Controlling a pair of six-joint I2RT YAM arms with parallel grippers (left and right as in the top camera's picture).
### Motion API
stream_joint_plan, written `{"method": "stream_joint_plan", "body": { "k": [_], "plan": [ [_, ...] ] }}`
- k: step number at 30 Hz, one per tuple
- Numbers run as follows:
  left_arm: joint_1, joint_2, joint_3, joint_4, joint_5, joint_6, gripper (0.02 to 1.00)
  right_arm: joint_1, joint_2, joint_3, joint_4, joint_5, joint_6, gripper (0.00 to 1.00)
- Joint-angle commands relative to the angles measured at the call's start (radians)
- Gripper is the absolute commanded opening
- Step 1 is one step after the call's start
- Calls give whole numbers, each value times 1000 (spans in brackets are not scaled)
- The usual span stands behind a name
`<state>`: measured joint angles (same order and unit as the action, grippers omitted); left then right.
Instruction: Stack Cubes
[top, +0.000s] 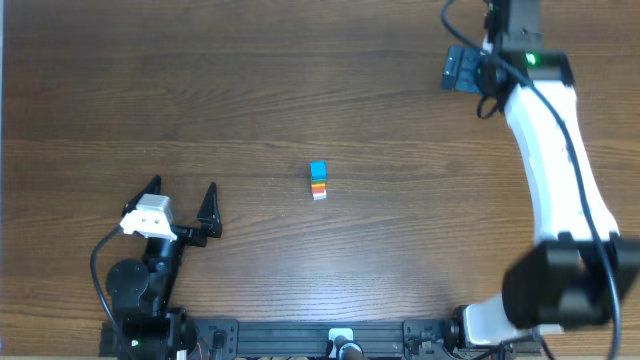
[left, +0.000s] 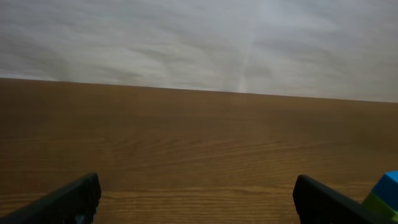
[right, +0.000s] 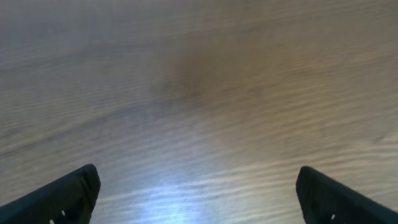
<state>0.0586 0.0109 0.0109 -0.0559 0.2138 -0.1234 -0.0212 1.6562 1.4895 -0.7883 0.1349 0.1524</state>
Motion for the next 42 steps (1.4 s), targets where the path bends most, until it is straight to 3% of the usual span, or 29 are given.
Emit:
{"method": "stream_joint_plan", "body": {
  "k": [1,5,10,21,31,42],
  "plan": [
    [5,-5,-5,-1,13,11,998,-33,-272,-265,138,12,-77,991],
    [5,-5,-5,-1,13,11,998,-36,-486,-498,298,11,-102,993],
    [5,-5,-5,-1,13,11,998,-55,-783,-824,534,-55,-111,993],
    [5,-5,-5,-1,13,11,996,-35,-1359,-1271,763,-67,-129,993],
    [5,-5,-5,-1,13,12,998,-29,-1625,-1444,796,-113,-180,993],
    [5,-5,-5,-1,14,11,998,-25,-1651,-1484,715,-112,-180,993]
  ]
}}
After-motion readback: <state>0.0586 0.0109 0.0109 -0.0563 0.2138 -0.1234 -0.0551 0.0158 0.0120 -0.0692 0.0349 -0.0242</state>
